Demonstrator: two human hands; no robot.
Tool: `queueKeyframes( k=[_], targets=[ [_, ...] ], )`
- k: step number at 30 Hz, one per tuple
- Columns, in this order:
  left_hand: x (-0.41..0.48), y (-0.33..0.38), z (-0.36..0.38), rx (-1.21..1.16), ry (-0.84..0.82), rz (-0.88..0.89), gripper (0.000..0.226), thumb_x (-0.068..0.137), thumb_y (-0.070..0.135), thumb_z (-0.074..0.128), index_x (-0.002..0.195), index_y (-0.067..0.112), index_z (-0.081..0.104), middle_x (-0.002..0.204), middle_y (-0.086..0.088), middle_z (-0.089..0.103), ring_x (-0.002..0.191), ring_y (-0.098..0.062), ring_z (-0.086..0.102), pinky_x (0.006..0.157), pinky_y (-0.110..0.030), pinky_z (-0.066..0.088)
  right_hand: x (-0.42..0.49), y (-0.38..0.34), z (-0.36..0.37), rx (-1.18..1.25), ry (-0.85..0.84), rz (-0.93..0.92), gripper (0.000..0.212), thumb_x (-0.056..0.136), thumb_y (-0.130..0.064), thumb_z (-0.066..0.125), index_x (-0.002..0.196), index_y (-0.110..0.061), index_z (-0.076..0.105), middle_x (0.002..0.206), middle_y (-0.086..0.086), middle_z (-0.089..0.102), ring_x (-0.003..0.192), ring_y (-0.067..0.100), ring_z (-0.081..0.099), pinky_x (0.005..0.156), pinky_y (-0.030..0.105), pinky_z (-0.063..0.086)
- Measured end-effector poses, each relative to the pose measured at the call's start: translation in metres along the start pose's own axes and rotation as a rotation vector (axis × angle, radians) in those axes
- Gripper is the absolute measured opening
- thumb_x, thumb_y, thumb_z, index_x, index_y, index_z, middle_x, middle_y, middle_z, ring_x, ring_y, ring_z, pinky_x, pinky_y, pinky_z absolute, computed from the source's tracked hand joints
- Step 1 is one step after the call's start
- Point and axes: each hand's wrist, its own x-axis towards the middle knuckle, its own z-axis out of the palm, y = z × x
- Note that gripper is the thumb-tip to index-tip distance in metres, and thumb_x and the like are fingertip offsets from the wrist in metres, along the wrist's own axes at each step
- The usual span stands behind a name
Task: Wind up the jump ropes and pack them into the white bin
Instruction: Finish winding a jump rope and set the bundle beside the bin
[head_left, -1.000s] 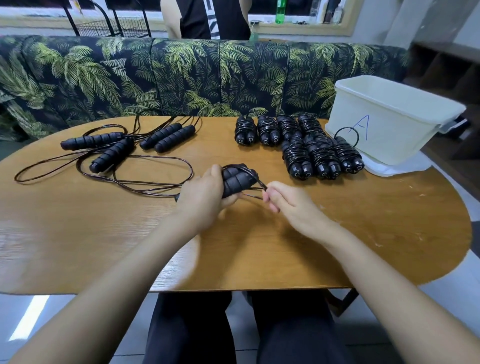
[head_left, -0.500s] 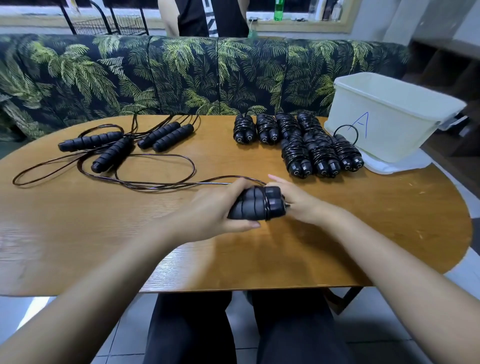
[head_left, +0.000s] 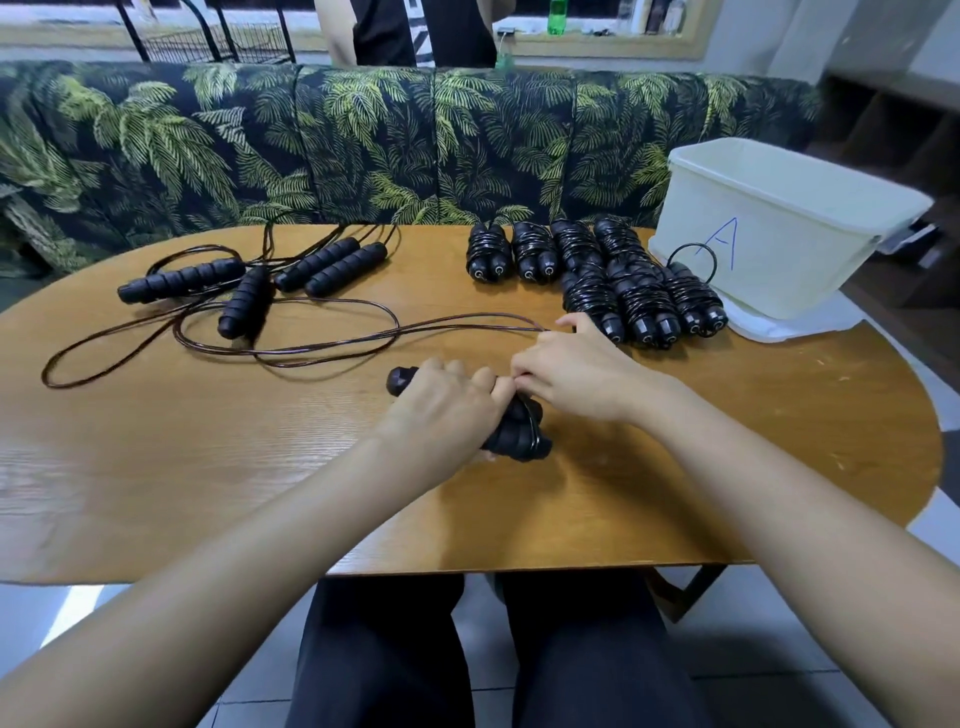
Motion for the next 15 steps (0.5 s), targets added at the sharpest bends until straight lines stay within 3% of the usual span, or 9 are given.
queueKeyframes(
  k=[2,6,9,12,15],
  targets=[
    [0.001,0.005,0.006,-0.047,-0.117,-0.052,0.057,0.082,0.055,0.060,0.117,0.013,0.043,0.101,-0.002,0.057,0.091,-0.026,0.060,0.066,-0.032,0.030,-0.002,-0.002,-0.005,0.020,0.022,0.040,0.034,0.104,-0.035,0.029,0.084,-0.025,0.055,0.078,-0.012,0.059,0.092,0.014,0.055,0.111,0.044,0.017],
    [-0.003,-0.001,0.020,-0.140,-0.187,-0.313,0.062,0.064,0.066,0.072,0.096,0.017,0.053,0.083,0.000,0.061,0.071,-0.025,0.064,0.054,-0.029,0.036,-0.011,-0.014,-0.008,0.046,0.125,0.058,0.034,0.104,-0.034,0.025,0.084,-0.027,0.052,0.081,-0.011,0.062,0.088,0.015,0.056,0.107,0.042,0.022],
    [-0.003,-0.010,0.037,-0.462,-0.167,-0.523,0.059,0.082,0.064,0.057,0.106,0.013,0.040,0.100,-0.004,0.060,0.089,-0.034,0.064,0.061,-0.034,0.037,-0.021,-0.033,0.000,0.198,0.225,0.089,0.032,0.105,-0.031,0.025,0.088,-0.028,0.052,0.076,-0.015,0.053,0.086,0.013,0.052,0.104,0.041,0.023],
    [-0.002,-0.019,0.043,-0.818,-0.120,-0.668,0.055,0.082,0.058,0.060,0.101,0.011,0.038,0.094,-0.009,0.061,0.087,-0.037,0.061,0.067,-0.039,0.045,-0.029,-0.050,0.023,0.421,0.285,0.099,0.030,0.105,-0.030,0.025,0.087,-0.030,0.050,0.073,-0.016,0.053,0.079,0.007,0.049,0.101,0.039,0.026],
    [-0.002,-0.018,0.041,-1.141,-0.098,-0.673,0.047,0.081,0.045,0.067,0.103,0.012,0.043,0.086,-0.004,0.059,0.082,-0.029,0.059,0.070,-0.037,0.046,-0.036,-0.052,0.049,0.813,0.315,0.089,0.026,0.103,-0.021,0.034,0.083,-0.023,0.051,0.063,-0.019,0.052,0.063,0.002,0.044,0.078,0.025,0.036]
  ],
)
